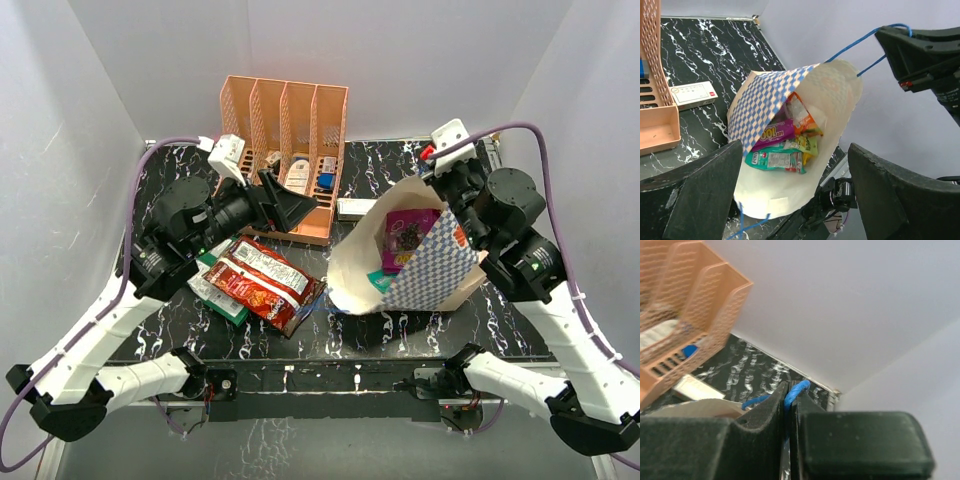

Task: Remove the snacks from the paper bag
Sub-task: Adjust the paper bag at the center of the board.

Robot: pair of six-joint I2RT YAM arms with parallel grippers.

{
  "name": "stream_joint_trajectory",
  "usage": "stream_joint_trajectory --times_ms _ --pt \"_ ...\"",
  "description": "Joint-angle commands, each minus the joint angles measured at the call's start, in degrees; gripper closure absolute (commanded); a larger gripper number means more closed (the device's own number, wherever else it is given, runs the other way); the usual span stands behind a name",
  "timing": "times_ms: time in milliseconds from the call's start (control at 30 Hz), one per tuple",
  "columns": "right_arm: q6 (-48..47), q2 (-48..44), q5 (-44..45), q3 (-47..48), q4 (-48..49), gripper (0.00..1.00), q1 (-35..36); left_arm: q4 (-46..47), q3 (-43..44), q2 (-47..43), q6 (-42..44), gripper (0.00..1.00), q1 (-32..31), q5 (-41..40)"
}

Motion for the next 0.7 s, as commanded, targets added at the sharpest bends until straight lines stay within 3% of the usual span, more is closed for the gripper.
stream_joint_trajectory --times_ms 0,167,233,400,567,667 --pt "5.33 -4.91 -20.59 0.98 2.38 0.93 0.15 -0.12 -1.34 -1.82 -0.86 0.15 0.07 -0.05" --pt "18.18 -14.81 -39.73 -12.69 2.49 0.93 0.15 0.9 -4.25 -2.47 -2.68 0.15 0.05 3.47" --pt "23.88 -18.15 -42.64 -17.63 4.96 0.93 0.15 2.46 -5.88 -2.26 -3.96 0.16 0.05 5.7" --pt "31.12 -21.38 -42.76 -22.26 9.54 0.93 0.12 11.31 -12.2 -1.3 -10.22 0.19 0.06 10.64" --pt "31.21 -20.34 -34.62 -21.8 9.1 0.93 0.14 20.68 -18.58 -0.68 -19.14 0.21 0.03 12.81" --pt "31.66 -19.82 -31.68 -21.65 8.66 0.93 0.14 21.87 -19.84 -0.72 -20.35 0.22 -0.38 11.61"
